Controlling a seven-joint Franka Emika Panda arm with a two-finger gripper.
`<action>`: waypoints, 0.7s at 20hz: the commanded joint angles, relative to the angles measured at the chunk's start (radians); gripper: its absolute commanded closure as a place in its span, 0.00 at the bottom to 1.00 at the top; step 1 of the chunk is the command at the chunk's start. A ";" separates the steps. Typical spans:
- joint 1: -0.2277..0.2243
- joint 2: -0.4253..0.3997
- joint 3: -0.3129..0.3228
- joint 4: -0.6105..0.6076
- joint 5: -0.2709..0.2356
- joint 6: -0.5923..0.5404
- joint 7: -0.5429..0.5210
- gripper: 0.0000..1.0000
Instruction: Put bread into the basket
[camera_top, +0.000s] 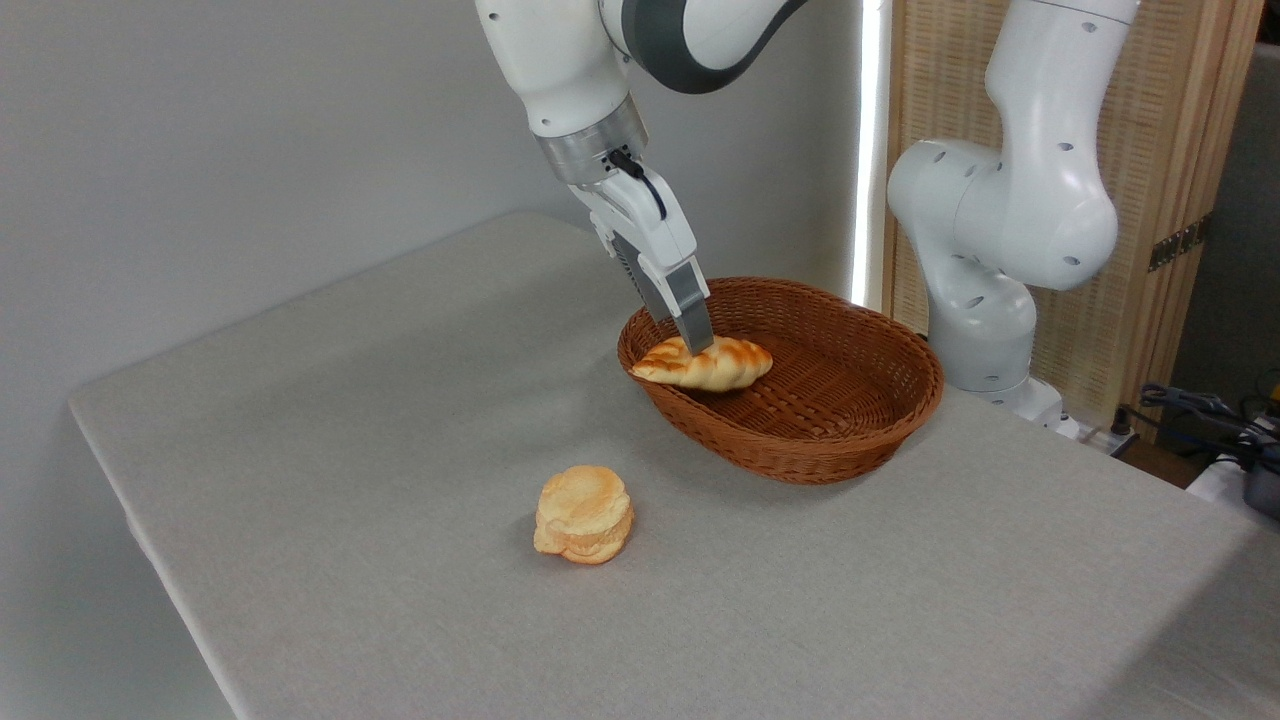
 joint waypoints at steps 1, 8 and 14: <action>-0.004 0.007 0.023 0.067 -0.011 0.001 0.008 0.00; 0.003 0.128 0.129 0.307 -0.008 0.053 0.008 0.00; 0.003 0.216 0.180 0.384 0.000 0.205 -0.003 0.00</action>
